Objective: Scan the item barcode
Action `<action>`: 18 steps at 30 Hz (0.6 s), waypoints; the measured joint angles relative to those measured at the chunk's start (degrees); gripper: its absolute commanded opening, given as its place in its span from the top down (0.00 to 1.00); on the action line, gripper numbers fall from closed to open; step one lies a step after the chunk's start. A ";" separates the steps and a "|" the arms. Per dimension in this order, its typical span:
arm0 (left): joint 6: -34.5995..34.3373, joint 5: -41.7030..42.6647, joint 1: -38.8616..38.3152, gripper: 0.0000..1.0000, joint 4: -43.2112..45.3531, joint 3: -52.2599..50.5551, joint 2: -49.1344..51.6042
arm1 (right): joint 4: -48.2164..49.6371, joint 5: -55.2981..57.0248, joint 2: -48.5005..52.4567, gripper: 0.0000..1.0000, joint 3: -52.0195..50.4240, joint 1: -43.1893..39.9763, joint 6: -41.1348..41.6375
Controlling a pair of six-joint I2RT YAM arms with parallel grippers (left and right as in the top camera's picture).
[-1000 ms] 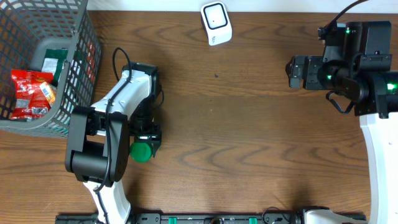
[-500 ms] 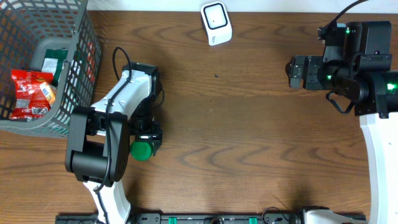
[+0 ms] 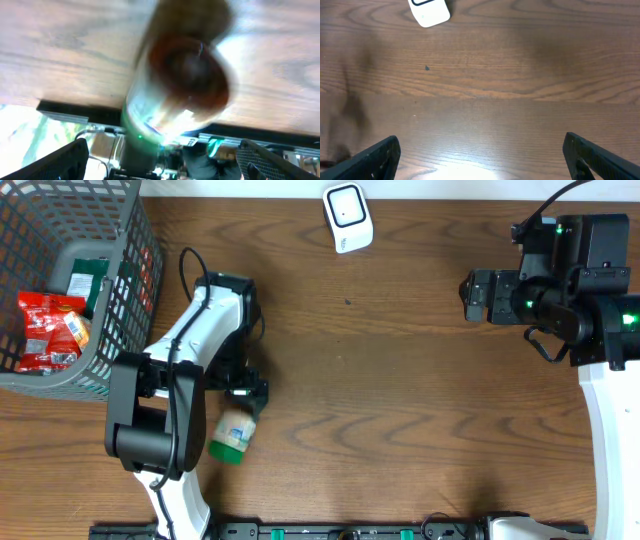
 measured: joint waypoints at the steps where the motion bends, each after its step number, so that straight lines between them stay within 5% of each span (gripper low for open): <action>1: -0.02 0.00 0.00 0.05 0.02 1.31 0.00 | 0.02 0.00 0.00 0.01 0.00 0.00 0.00; 12: -0.42 0.02 0.00 0.05 0.74 11.67 -1.38 | 0.02 0.00 0.00 0.01 0.00 0.00 0.00; 18: -2.21 0.00 0.00 0.05 6.82 11.72 -12.37 | 0.02 0.00 0.00 0.01 0.00 0.00 0.00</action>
